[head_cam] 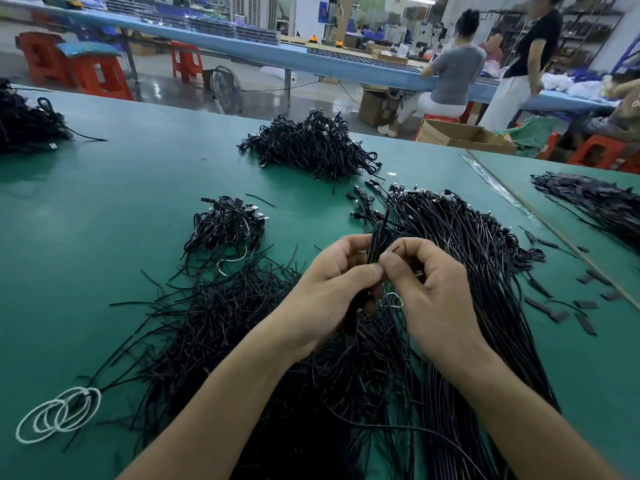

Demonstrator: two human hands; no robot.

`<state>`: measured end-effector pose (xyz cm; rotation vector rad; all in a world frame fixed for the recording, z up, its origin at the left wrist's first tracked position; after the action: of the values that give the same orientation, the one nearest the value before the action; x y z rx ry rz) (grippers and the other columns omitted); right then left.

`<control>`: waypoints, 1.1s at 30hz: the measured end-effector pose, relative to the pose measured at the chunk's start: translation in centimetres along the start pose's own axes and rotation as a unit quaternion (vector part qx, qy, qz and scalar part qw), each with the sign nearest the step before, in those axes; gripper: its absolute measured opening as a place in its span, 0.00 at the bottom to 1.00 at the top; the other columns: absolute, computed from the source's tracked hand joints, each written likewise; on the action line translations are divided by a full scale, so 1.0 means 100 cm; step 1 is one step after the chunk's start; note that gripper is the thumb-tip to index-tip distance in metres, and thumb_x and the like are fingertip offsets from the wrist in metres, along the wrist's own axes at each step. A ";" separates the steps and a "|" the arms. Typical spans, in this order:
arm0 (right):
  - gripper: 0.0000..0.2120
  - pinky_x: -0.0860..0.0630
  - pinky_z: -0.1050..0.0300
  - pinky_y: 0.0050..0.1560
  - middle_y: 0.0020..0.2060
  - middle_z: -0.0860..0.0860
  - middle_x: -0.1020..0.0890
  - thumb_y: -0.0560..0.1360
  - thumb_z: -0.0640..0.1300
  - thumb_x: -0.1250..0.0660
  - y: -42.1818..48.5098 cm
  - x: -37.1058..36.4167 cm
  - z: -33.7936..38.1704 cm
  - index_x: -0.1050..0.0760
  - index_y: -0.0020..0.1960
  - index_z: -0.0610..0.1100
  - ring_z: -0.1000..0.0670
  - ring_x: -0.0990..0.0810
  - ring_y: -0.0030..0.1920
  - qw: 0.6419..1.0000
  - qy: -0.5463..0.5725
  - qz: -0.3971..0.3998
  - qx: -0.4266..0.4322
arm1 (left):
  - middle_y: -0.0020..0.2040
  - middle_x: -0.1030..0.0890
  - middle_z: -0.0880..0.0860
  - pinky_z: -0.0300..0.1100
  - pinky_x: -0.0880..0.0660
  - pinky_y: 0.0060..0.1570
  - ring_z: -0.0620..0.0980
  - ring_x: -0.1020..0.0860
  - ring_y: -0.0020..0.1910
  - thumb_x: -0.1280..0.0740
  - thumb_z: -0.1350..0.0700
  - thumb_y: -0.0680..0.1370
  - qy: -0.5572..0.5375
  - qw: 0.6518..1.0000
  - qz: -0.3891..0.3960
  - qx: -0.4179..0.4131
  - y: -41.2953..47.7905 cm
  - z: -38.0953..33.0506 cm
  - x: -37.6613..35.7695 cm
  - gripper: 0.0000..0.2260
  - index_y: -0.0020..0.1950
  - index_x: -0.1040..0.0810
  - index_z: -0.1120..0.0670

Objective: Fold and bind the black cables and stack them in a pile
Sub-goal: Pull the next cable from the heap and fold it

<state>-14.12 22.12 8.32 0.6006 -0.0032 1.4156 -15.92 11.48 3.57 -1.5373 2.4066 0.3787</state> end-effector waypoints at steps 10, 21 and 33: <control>0.07 0.30 0.73 0.34 0.30 0.55 0.23 0.79 0.37 0.36 -0.007 -0.028 -0.014 0.23 0.43 0.41 0.62 0.27 0.31 0.955 0.253 0.092 -0.123 | 0.36 0.17 0.51 0.42 0.23 0.36 0.46 0.20 0.33 0.33 0.59 0.81 0.247 0.956 -0.136 -0.079 -0.004 -0.019 0.035 0.05 0.52 0.19 0.50; 0.08 0.29 0.73 0.37 0.32 0.58 0.20 0.71 0.48 0.31 -0.014 -0.034 -0.033 0.20 0.43 0.43 0.63 0.24 0.33 0.956 0.214 0.140 -0.146 | 0.57 0.15 0.50 0.47 0.28 0.62 0.46 0.20 0.60 0.42 0.46 0.79 0.078 0.993 -0.032 -0.086 -0.004 -0.026 0.011 0.18 0.45 0.13 0.48; 0.06 0.31 0.72 0.33 0.31 0.58 0.22 0.77 0.40 0.33 -0.003 -0.005 -0.037 0.21 0.41 0.44 0.63 0.28 0.31 0.970 0.213 0.037 -0.113 | 0.28 0.24 0.40 0.34 0.34 0.29 0.42 0.30 0.26 0.31 0.63 0.77 0.345 0.918 -0.144 -0.133 -0.009 -0.021 0.017 0.13 0.43 0.17 0.44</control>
<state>-15.21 23.06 4.85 0.1016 0.1534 1.5674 -15.98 8.94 4.90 -2.4490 2.6109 0.1058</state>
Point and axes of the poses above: each hand's wrist, its own y-axis towards the middle knuckle, its own x-axis out of the back of the hand, z = x × y, the point moved 9 cm from there along y, towards the middle knuckle
